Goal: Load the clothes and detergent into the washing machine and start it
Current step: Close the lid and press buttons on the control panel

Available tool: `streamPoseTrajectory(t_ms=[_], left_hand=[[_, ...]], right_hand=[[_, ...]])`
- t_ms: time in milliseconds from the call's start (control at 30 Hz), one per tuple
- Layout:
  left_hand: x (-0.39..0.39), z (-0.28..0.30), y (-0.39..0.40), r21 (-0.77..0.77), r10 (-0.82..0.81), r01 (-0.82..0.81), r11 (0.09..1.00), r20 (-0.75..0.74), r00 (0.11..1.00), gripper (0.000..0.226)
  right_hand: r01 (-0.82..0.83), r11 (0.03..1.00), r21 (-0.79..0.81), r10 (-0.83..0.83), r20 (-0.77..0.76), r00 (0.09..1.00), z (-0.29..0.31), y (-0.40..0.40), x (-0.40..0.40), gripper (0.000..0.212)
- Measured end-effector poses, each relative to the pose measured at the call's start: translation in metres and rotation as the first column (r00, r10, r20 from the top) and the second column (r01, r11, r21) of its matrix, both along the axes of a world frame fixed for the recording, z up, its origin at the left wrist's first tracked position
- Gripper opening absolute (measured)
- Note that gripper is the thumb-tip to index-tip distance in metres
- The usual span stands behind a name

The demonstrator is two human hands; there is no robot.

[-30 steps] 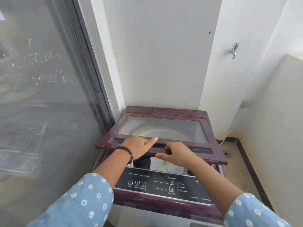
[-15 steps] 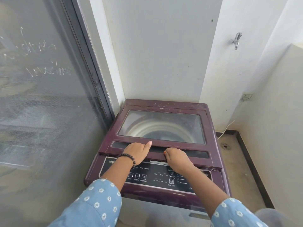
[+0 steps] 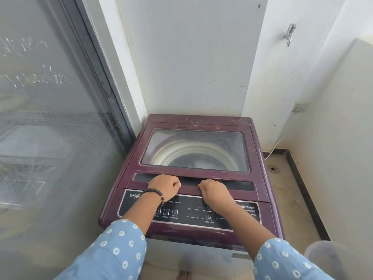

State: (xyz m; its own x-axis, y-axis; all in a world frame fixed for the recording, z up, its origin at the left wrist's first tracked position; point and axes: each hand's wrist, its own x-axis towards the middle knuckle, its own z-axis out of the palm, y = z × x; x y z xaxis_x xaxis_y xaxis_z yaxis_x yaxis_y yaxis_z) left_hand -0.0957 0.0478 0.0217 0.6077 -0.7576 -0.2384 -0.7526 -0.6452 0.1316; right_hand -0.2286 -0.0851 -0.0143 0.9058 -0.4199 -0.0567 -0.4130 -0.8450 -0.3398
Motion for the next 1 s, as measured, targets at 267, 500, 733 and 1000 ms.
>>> streamPoseTrajectory(t_ms=[267, 500, 733, 1000], left_hand=[[0.018, 0.005, -0.006, 0.138, -0.068, 0.083, 0.987, -0.105, 0.992, 0.032], [0.033, 0.009, -0.022, 0.235, -0.089, 0.137, 0.962, -0.203, 0.975, 0.034], [0.033, 0.006, -0.016, 0.173, -0.074, 0.108, 0.979, -0.189, 0.979, 0.033], [0.004, -0.007, 0.000, -0.090, 0.056, -0.060, 0.994, -0.051, 0.997, 0.027]], right_hand=[[-0.017, 0.999, 0.045, 0.016, 0.024, 1.000, -0.008, -0.007, 0.001, 0.033], [-0.033, 0.999, 0.009, 0.032, 0.052, 0.998, -0.013, -0.009, -0.001, 0.034], [-0.033, 0.998, -0.058, 0.040, 0.121, 0.992, -0.016, -0.006, -0.003, 0.031], [0.047, 0.964, -0.260, 0.025, 0.267, 0.963, -0.027, 0.000, -0.007, 0.033]])
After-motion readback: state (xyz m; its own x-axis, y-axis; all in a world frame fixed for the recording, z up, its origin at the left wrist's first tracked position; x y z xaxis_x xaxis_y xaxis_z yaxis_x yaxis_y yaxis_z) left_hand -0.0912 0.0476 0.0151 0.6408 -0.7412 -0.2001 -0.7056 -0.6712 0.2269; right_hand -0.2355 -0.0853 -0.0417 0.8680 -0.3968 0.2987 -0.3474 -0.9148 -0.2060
